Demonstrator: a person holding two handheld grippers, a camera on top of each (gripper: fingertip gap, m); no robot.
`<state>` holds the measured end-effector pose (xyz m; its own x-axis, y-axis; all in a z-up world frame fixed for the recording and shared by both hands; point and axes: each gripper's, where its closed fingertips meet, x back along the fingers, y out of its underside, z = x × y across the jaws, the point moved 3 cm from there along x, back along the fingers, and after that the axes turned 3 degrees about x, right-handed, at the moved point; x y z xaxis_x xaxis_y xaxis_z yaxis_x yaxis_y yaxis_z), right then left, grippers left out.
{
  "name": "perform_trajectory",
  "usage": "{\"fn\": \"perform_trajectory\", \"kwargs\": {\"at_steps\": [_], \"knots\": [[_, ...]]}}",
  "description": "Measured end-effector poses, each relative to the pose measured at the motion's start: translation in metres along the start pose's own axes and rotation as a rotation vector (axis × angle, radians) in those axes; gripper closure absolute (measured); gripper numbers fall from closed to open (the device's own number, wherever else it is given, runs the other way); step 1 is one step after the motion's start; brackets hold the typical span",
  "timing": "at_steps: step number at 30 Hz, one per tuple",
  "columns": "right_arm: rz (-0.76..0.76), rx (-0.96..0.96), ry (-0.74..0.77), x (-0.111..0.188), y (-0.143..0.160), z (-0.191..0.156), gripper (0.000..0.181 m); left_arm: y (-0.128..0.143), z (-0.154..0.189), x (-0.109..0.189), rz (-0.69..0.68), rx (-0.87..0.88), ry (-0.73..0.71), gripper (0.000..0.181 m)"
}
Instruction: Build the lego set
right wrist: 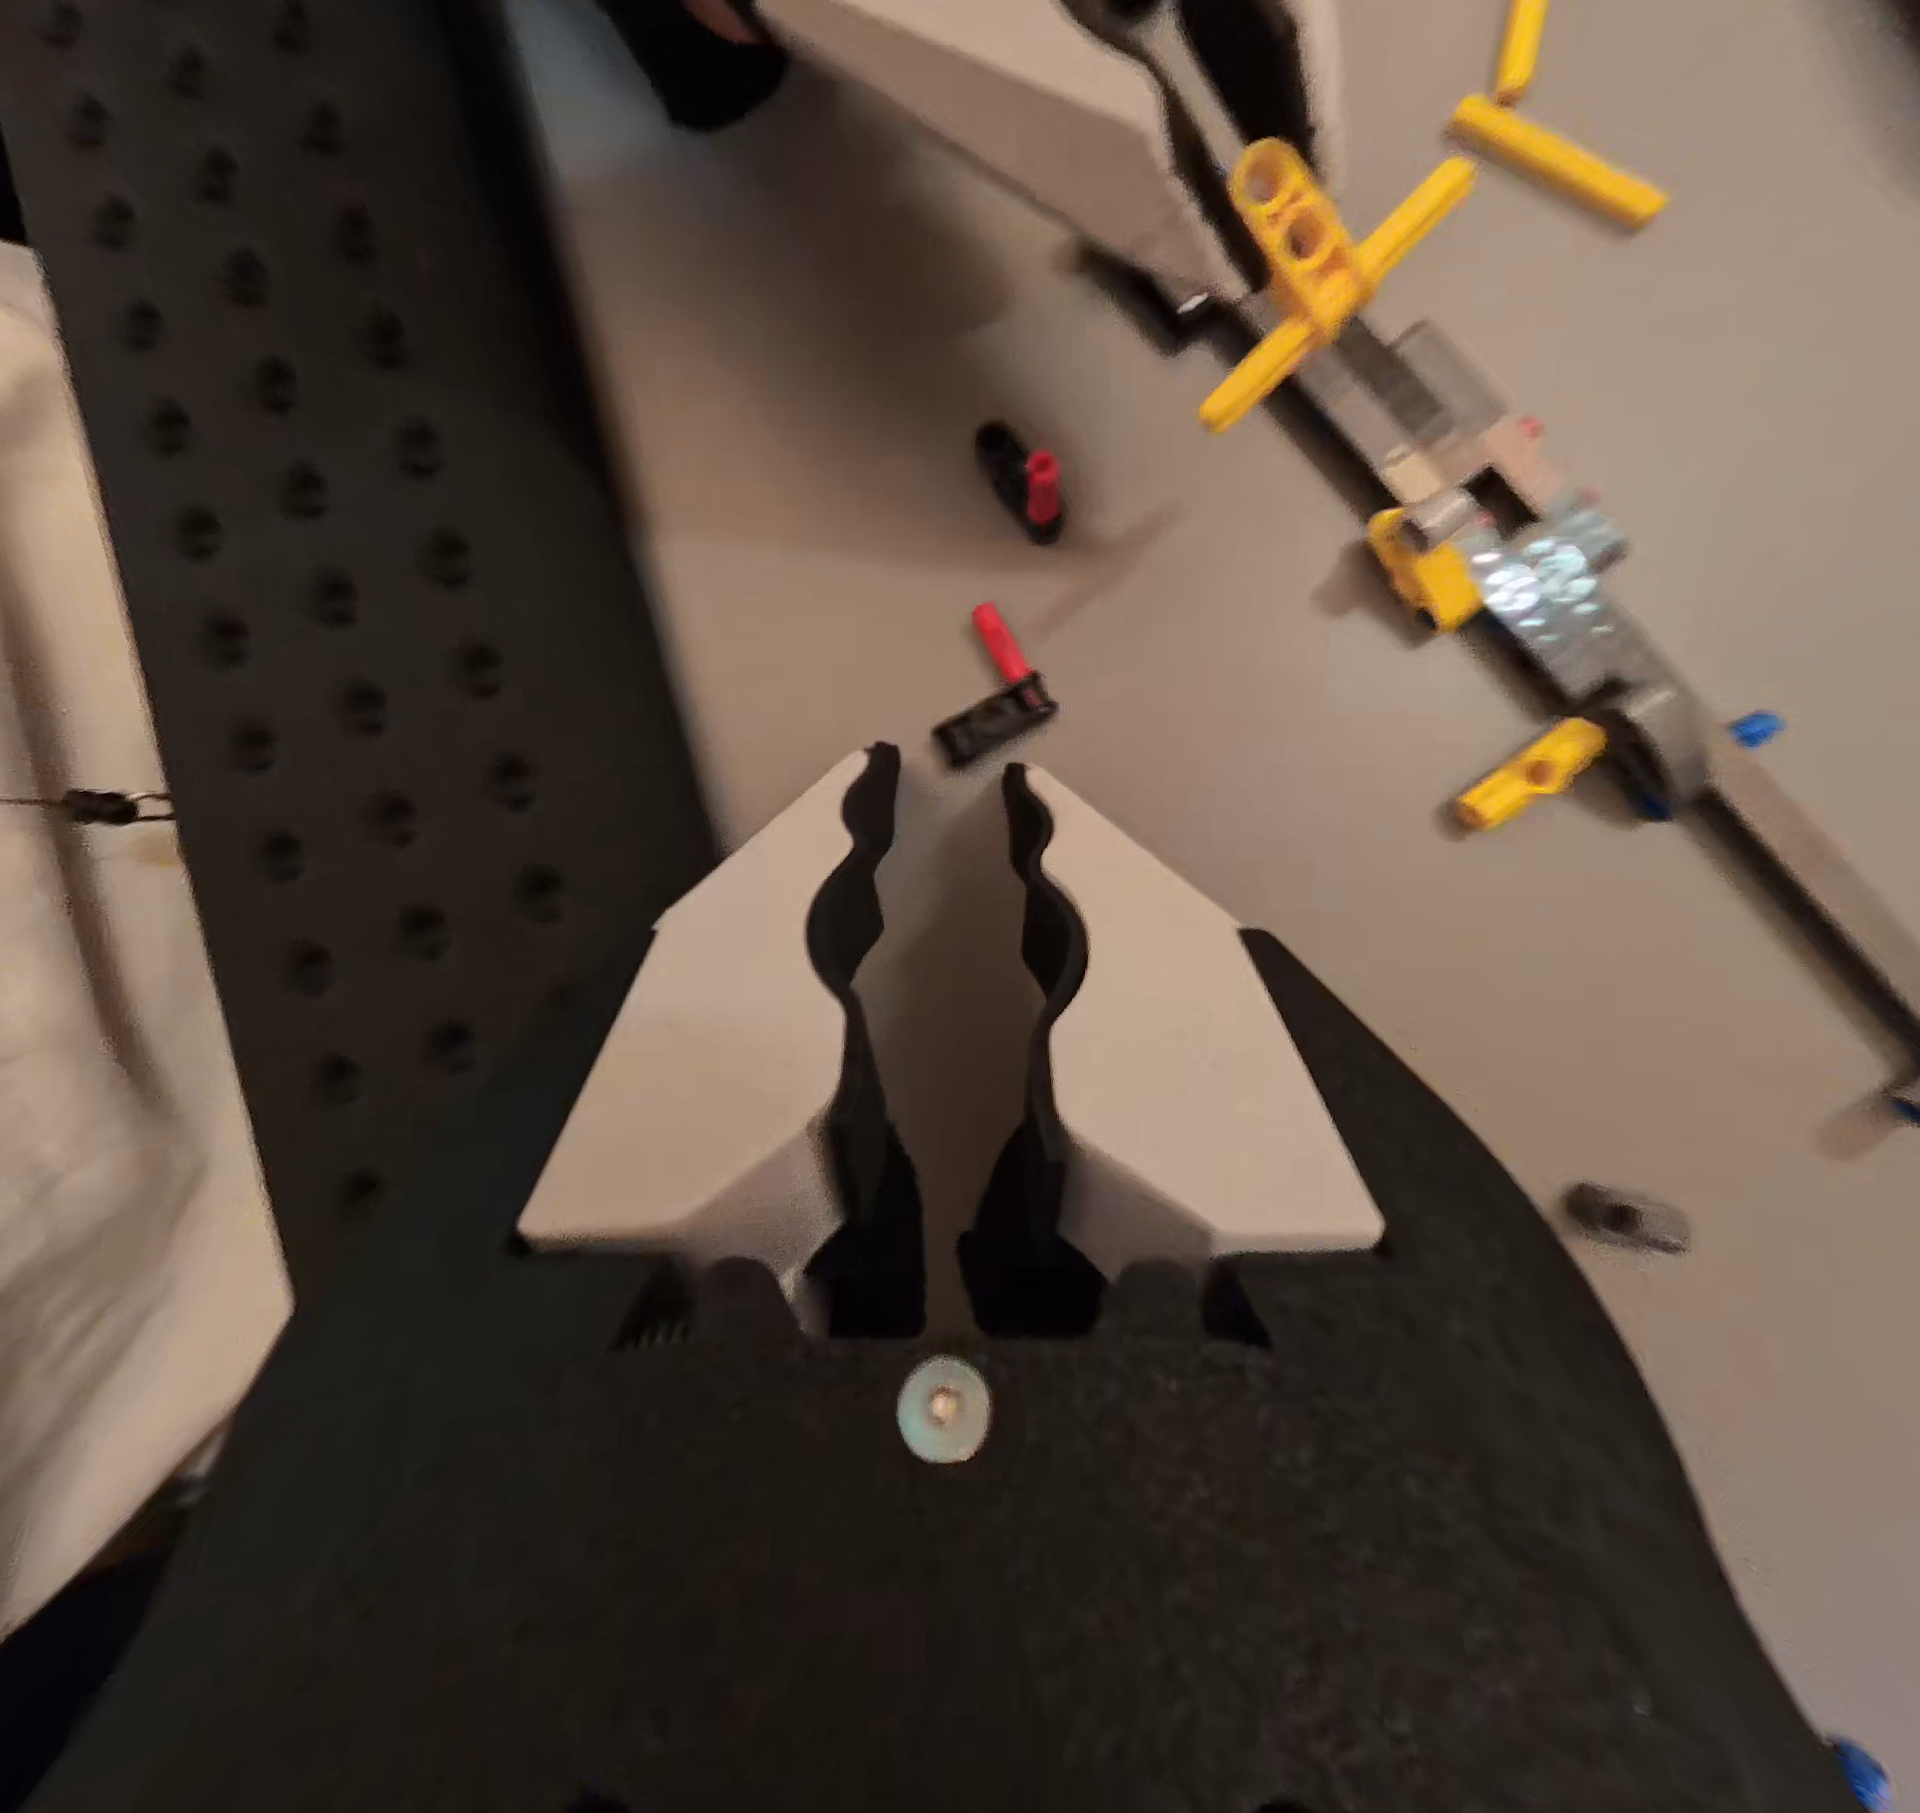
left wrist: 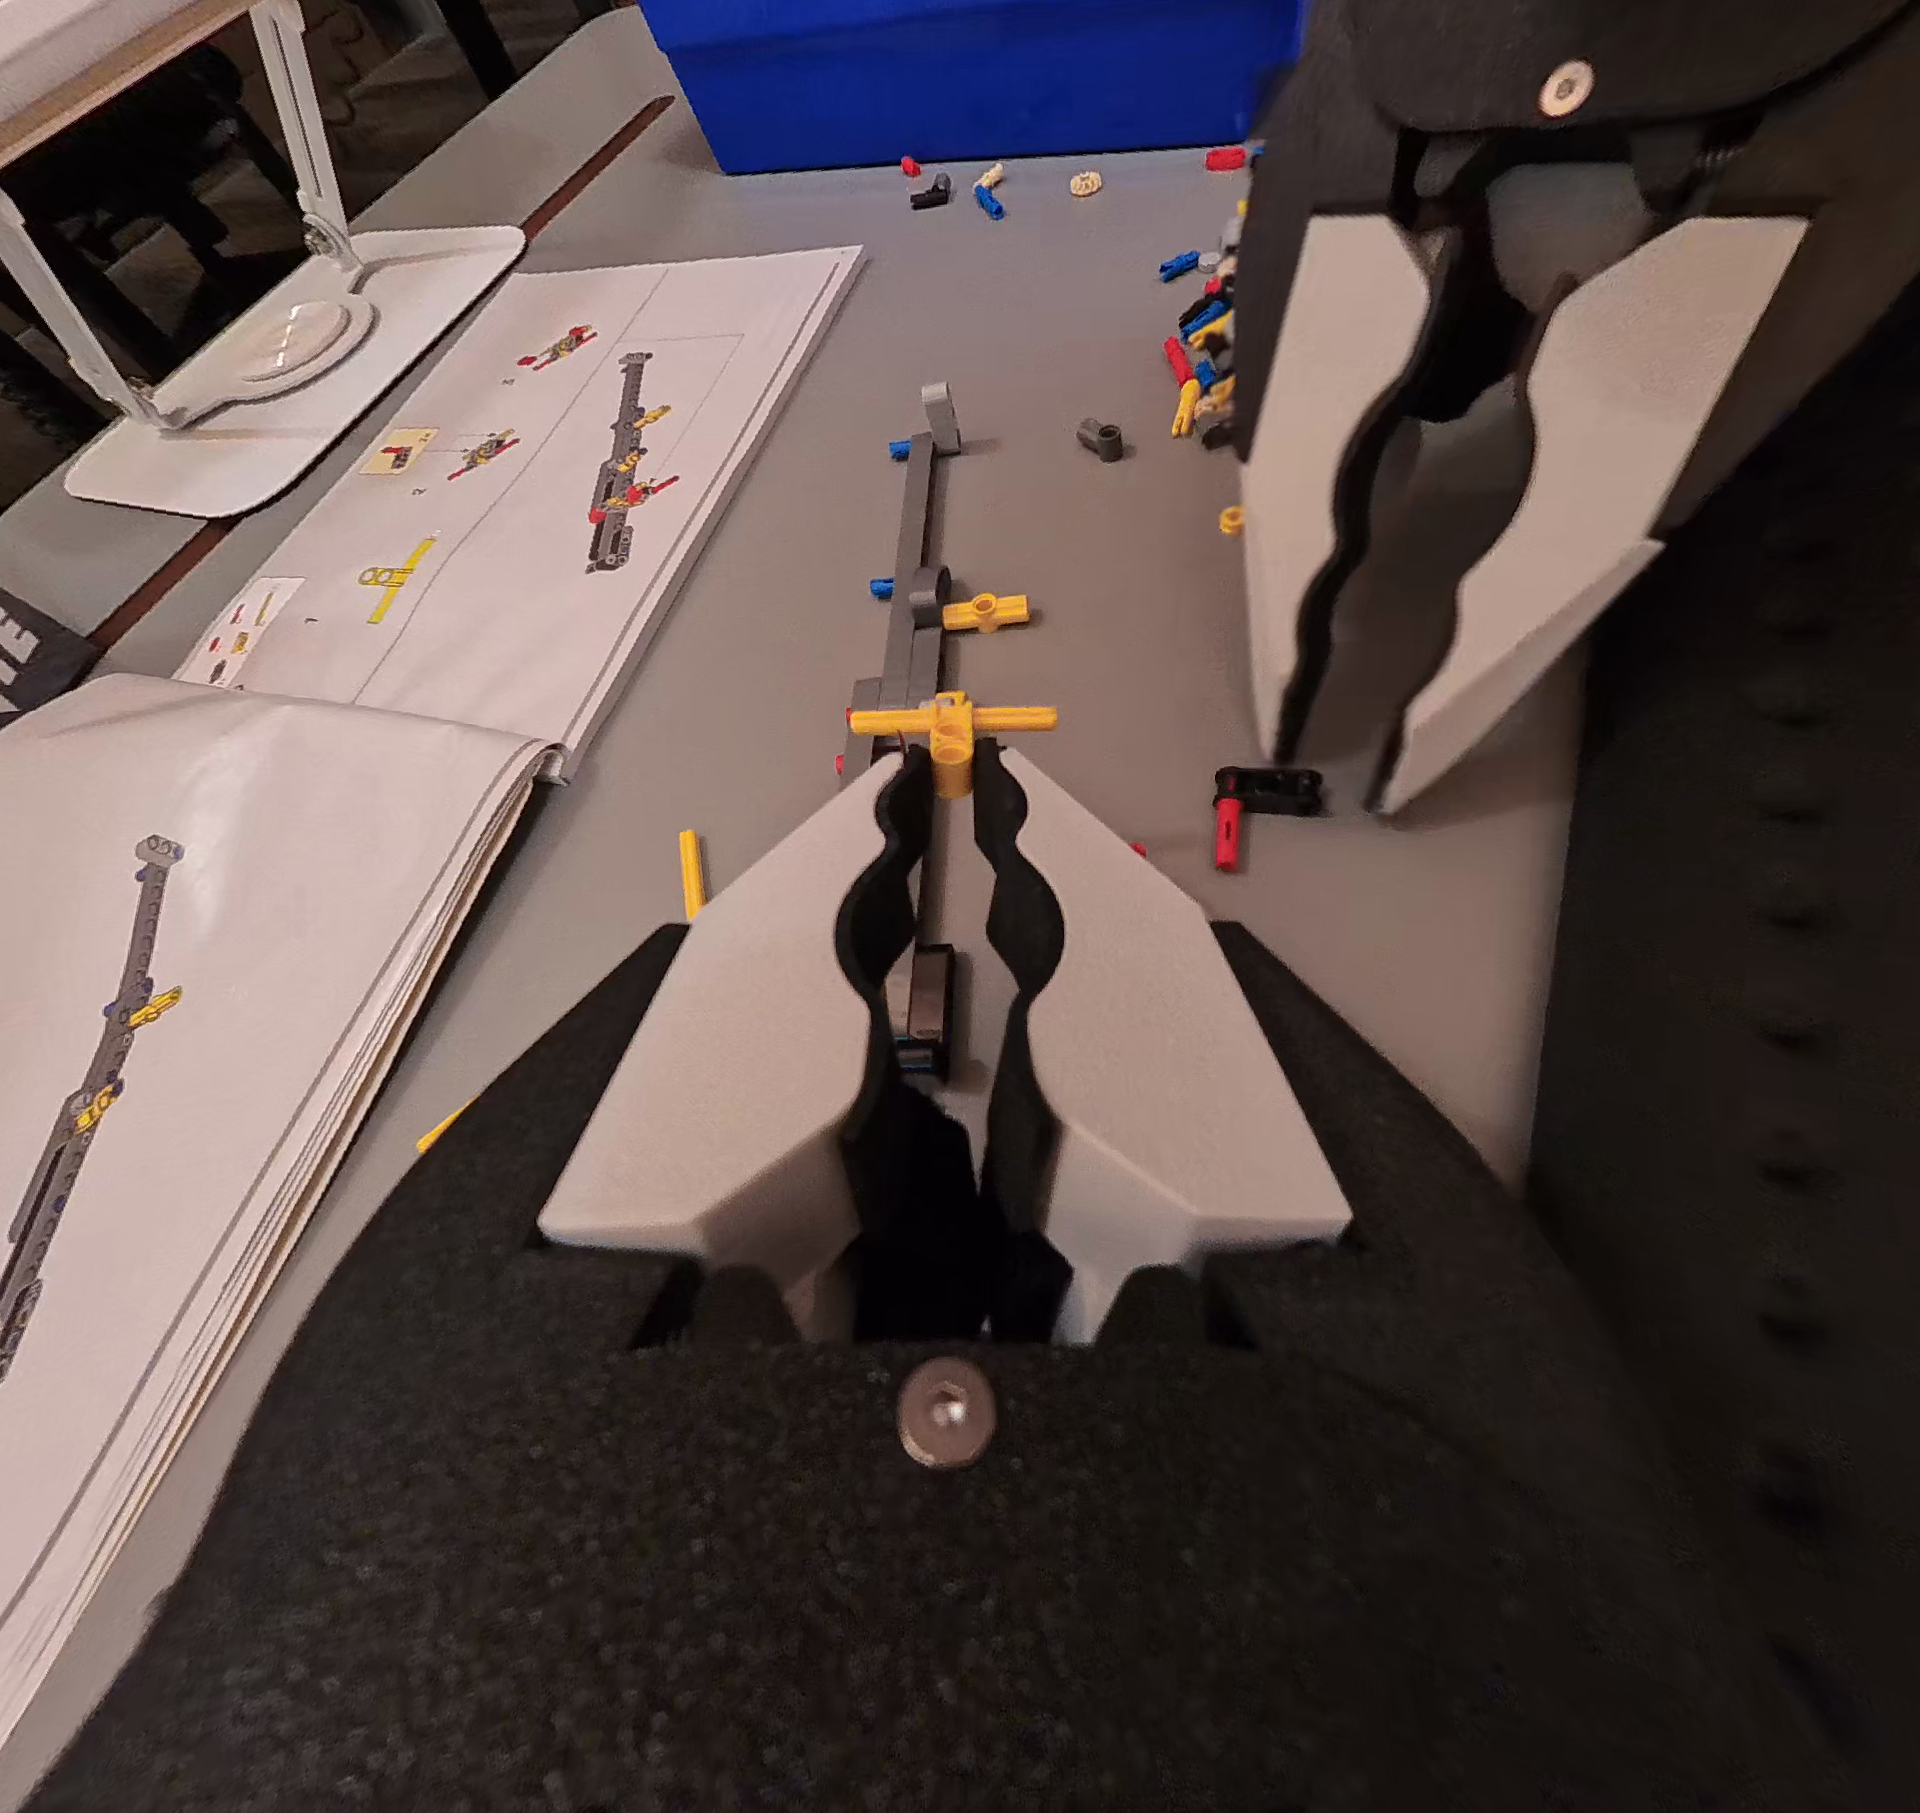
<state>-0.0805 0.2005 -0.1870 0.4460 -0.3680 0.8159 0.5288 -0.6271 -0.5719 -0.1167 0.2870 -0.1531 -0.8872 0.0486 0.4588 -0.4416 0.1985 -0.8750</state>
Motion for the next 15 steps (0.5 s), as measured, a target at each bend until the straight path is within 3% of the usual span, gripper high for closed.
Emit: {"fn": "perform_trajectory", "kwargs": {"at_steps": [7, 11, 15], "knots": [[0.169, 0.056, -0.035, -0.001, -0.026, -0.024, 0.159, -0.003, -0.002, 0.002, 0.019, 0.014, -0.004, 0.175], [0.214, 0.083, 0.097, 0.011, -0.025, -0.001, 0.162, -0.003, -0.002, 0.003, 0.025, 0.017, -0.006, 0.175], [0.194, 0.136, 0.089, 0.000, -0.023, 0.003, 0.161, -0.004, -0.002, 0.003, 0.028, 0.013, -0.008, 0.175]]}}
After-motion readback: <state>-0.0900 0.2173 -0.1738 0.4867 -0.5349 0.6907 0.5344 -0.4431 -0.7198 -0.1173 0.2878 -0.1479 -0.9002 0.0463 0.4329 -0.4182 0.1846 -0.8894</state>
